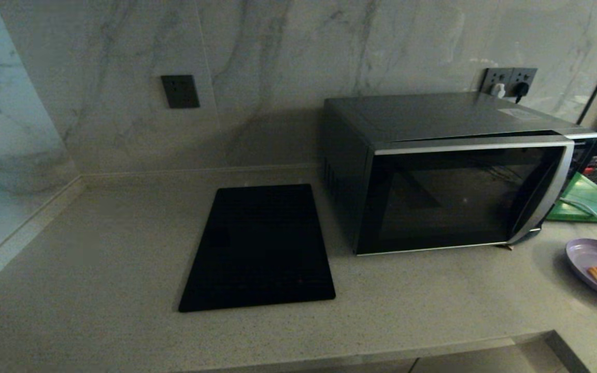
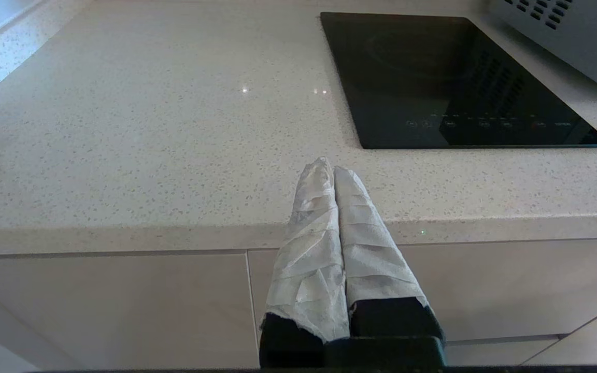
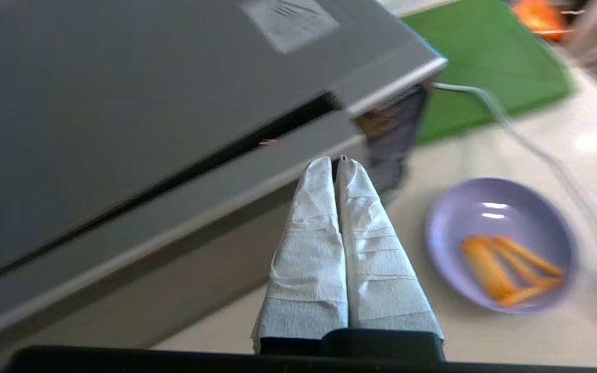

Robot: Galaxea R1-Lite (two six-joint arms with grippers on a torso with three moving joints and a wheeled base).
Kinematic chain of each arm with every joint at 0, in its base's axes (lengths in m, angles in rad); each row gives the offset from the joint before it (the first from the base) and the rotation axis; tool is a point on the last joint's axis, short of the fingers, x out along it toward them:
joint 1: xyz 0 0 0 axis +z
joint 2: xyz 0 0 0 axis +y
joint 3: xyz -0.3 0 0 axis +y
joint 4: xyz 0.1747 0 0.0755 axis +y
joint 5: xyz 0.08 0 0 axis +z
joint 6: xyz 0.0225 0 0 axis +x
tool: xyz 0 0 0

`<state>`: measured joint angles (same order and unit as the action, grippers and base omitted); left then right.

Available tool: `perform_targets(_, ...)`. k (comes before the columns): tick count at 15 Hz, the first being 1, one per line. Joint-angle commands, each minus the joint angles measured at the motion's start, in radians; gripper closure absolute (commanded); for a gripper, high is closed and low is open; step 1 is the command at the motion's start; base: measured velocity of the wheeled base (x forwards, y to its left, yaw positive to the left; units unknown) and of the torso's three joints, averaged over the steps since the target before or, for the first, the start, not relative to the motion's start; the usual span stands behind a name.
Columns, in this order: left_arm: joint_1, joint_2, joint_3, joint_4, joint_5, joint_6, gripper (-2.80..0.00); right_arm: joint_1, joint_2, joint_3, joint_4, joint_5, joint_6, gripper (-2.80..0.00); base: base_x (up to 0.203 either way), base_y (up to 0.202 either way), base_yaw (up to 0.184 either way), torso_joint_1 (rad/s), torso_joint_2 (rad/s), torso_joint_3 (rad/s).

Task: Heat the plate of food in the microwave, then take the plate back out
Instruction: Open the microwave oven

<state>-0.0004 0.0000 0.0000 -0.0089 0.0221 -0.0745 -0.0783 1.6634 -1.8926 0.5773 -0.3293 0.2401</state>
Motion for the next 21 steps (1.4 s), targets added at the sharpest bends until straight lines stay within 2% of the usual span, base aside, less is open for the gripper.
perform_targets(1, 0.0, 0.002, 0.0, 0.0, 0.001, -0.001, 0.0, 0.0, 0.091, -0.018, -0.026, -0.03, -0.006, 0.0, 0.0, 0.0, 0.0, 0.0, 0.0, 0.0)
perform_targets(4, 0.0, 0.0, 0.0, 0.0, 0.001, -0.001, 0.0, -0.006, 0.164, -0.043, -0.145, -0.019, 0.019, 0.0, 0.0, 0.0, 0.0, 0.0, 0.0, 0.0)
perform_targets(8, 0.0, 0.0, 0.0, 0.0, 0.001, -0.001, 0.0, -0.016, 0.229, -0.076, -0.156, -0.01, 0.056, 0.0, 0.0, 0.0, 0.0, 0.0, 0.0, 0.0)
perform_targets(16, 0.0, 0.0, 0.0, 0.0, 0.001, -0.001, 0.0, -0.029, 0.254, -0.076, -0.16, 0.096, 0.112, 0.0, 0.0, 0.0, 0.0, 0.0, 0.0, 0.0)
perform_targets(21, 0.0, 0.002, 0.0, 0.0, 0.001, -0.001, 0.0, -0.029, 0.262, -0.074, -0.155, 0.096, 0.125, 0.0, 0.0, 0.0, 0.0, 0.0, 0.0, 0.0)
